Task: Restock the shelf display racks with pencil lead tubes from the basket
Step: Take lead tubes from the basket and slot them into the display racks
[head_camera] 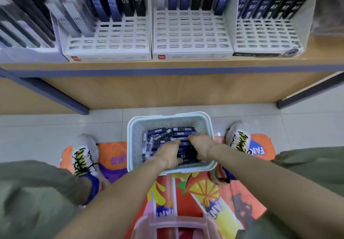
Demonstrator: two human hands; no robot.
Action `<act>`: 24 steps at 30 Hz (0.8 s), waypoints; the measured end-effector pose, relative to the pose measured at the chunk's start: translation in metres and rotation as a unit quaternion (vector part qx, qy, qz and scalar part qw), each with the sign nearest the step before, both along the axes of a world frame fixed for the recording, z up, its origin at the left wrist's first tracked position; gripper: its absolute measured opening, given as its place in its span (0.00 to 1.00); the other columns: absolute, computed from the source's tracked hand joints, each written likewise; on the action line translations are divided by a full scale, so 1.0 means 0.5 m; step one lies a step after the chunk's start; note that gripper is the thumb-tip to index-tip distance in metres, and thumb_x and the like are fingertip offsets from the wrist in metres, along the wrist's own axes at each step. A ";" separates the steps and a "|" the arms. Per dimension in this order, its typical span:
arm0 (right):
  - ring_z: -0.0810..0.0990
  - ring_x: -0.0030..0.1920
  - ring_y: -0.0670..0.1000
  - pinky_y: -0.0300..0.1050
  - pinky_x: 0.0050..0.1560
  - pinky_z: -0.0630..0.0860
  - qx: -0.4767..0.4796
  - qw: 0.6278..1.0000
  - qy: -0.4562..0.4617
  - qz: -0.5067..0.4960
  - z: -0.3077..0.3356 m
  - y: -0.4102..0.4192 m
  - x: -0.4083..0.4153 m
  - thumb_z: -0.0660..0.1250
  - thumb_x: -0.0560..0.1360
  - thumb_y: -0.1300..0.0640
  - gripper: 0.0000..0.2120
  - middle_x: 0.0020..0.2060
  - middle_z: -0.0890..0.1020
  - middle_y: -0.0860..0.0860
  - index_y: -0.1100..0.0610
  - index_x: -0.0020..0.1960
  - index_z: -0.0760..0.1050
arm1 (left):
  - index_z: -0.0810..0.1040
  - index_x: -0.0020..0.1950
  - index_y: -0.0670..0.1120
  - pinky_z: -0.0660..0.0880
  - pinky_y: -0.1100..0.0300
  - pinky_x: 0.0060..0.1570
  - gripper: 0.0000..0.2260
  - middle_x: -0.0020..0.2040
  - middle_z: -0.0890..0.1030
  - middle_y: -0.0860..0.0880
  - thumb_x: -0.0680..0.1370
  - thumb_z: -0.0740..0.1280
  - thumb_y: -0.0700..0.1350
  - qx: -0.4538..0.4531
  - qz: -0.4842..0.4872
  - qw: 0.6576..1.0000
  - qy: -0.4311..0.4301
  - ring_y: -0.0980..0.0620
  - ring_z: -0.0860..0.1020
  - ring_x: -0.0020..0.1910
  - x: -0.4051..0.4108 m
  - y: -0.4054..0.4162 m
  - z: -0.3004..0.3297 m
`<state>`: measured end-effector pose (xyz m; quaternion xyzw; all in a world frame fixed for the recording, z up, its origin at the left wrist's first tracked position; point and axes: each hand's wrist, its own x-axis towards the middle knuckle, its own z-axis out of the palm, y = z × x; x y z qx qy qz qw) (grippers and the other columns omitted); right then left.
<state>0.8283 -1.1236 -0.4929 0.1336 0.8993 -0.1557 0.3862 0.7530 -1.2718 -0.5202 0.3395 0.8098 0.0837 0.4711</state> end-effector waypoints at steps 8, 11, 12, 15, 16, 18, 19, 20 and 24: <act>0.71 0.67 0.60 0.49 0.70 0.66 0.023 0.999 -0.004 0.044 -0.054 -0.013 -0.002 0.68 0.77 0.63 0.27 0.68 0.70 0.60 0.62 0.74 0.65 | 0.58 0.72 0.51 0.78 0.51 0.46 0.36 0.46 0.81 0.45 0.72 0.77 0.43 -0.030 0.078 0.997 -0.004 0.43 0.81 0.46 0.019 0.006 -0.038; 0.71 0.67 0.61 0.50 0.70 0.69 0.012 0.999 -0.007 0.033 -0.064 -0.010 -0.004 0.69 0.76 0.64 0.27 0.67 0.69 0.59 0.61 0.73 0.66 | 0.60 0.73 0.53 0.80 0.48 0.51 0.37 0.48 0.83 0.44 0.72 0.78 0.43 -0.029 0.113 0.993 -0.010 0.43 0.82 0.48 0.019 0.008 -0.047; 0.71 0.67 0.61 0.50 0.70 0.69 0.007 0.999 -0.007 0.034 -0.065 -0.008 -0.006 0.70 0.75 0.65 0.28 0.67 0.70 0.59 0.60 0.73 0.66 | 0.61 0.73 0.53 0.80 0.48 0.51 0.36 0.48 0.83 0.44 0.72 0.78 0.43 -0.025 0.126 0.992 -0.014 0.43 0.82 0.48 0.019 0.008 -0.050; 0.72 0.66 0.60 0.50 0.69 0.71 -0.001 0.999 -0.005 0.038 -0.071 -0.007 -0.012 0.71 0.75 0.63 0.30 0.66 0.72 0.58 0.60 0.74 0.64 | 0.67 0.71 0.54 0.79 0.53 0.49 0.30 0.46 0.82 0.47 0.74 0.77 0.42 -0.007 0.183 0.982 -0.033 0.46 0.81 0.47 0.017 0.003 -0.059; 0.73 0.66 0.60 0.50 0.68 0.71 -0.002 0.999 -0.005 0.039 -0.072 -0.008 -0.013 0.72 0.74 0.63 0.31 0.66 0.73 0.58 0.61 0.73 0.64 | 0.69 0.70 0.55 0.79 0.55 0.49 0.28 0.46 0.81 0.49 0.74 0.76 0.41 -0.002 0.210 0.977 -0.043 0.48 0.81 0.47 0.015 0.003 -0.061; 0.73 0.65 0.60 0.50 0.67 0.72 -0.003 0.999 -0.003 0.037 -0.078 -0.009 -0.013 0.73 0.74 0.62 0.31 0.65 0.73 0.59 0.61 0.72 0.63 | 0.73 0.66 0.54 0.78 0.57 0.47 0.24 0.47 0.79 0.50 0.74 0.76 0.39 0.007 0.262 0.963 -0.070 0.50 0.80 0.46 0.012 0.005 -0.063; 0.74 0.65 0.60 0.51 0.66 0.72 -0.006 0.999 0.000 0.032 -0.080 -0.008 -0.014 0.74 0.73 0.62 0.32 0.65 0.73 0.59 0.60 0.72 0.63 | 0.75 0.63 0.53 0.79 0.56 0.48 0.21 0.47 0.79 0.50 0.74 0.76 0.38 0.010 0.284 0.955 -0.086 0.50 0.79 0.46 0.012 0.007 -0.063; 0.74 0.65 0.60 0.51 0.66 0.72 -0.008 1.000 0.002 0.030 -0.079 -0.008 -0.015 0.74 0.73 0.61 0.32 0.65 0.73 0.59 0.60 0.72 0.63 | 0.76 0.60 0.52 0.79 0.56 0.48 0.19 0.48 0.79 0.49 0.74 0.76 0.38 0.010 0.299 0.949 -0.097 0.50 0.78 0.45 0.011 0.009 -0.063; 0.75 0.64 0.60 0.52 0.65 0.73 -0.021 0.999 0.005 0.032 -0.085 -0.007 -0.018 0.75 0.73 0.56 0.29 0.65 0.71 0.57 0.58 0.71 0.68 | 0.78 0.58 0.48 0.75 0.63 0.41 0.18 0.51 0.81 0.46 0.73 0.76 0.33 0.026 0.361 0.923 -0.128 0.51 0.78 0.46 0.007 0.009 -0.063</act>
